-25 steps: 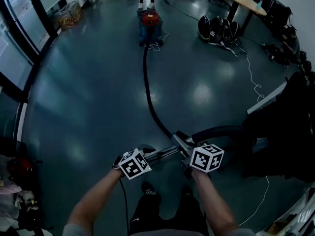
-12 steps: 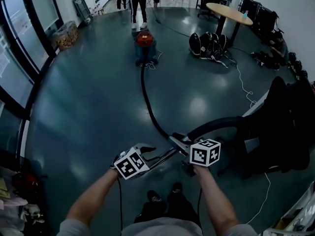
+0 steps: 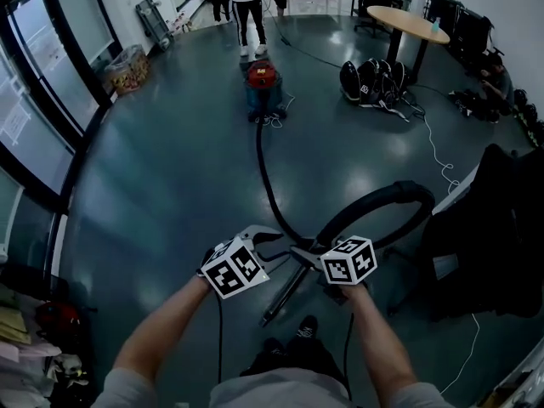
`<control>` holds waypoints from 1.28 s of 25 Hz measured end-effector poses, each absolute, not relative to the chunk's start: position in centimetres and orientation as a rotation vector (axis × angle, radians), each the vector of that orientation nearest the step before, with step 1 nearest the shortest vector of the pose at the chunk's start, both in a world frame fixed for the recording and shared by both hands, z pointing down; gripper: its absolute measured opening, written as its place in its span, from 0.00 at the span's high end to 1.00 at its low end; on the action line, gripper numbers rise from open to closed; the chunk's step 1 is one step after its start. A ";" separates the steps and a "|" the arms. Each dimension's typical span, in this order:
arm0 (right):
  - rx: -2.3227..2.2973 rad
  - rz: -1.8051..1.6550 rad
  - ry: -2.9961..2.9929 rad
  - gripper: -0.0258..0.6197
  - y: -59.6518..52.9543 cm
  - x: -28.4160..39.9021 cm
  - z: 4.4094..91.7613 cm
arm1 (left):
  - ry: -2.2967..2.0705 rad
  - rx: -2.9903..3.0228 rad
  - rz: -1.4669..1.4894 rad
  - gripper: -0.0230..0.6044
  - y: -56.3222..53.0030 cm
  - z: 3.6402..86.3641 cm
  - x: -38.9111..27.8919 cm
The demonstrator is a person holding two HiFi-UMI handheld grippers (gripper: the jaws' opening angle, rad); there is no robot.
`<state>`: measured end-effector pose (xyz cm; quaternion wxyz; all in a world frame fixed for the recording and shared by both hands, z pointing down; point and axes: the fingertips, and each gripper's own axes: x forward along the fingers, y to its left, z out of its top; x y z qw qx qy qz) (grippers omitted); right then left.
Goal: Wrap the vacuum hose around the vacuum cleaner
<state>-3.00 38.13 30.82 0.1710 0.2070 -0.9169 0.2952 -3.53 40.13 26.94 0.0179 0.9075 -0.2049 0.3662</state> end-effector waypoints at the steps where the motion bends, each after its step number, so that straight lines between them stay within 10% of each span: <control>1: 0.557 0.817 -2.597 0.79 37.7 -3.1 30.8 | -0.652 2.820 1.140 0.71 39.1 26.3 -3.4; 32: 0.438 0.610 -2.286 0.79 28.6 -10.2 36.2 | -0.342 2.726 0.798 0.55 19.5 21.6 3.6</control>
